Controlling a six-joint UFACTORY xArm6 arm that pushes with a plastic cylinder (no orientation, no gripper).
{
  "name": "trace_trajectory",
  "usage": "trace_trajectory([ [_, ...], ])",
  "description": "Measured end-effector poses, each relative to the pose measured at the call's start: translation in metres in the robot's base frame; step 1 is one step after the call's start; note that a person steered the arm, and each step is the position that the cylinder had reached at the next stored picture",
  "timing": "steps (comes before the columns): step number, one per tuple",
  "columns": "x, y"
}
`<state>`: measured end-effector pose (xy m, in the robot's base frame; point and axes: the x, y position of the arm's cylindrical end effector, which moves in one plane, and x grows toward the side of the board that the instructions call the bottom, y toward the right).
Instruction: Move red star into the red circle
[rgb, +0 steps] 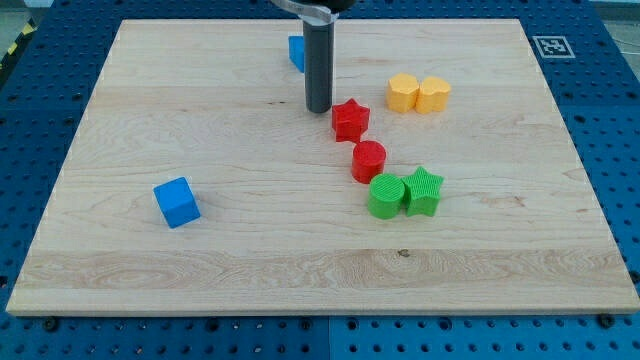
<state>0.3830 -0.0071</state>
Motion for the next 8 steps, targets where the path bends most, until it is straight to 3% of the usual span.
trace_trajectory([
  [1,0.024,0.016],
  [3,0.017,0.035],
  [4,-0.008,0.031],
  [5,-0.010,0.067],
  [8,0.015,0.081],
])
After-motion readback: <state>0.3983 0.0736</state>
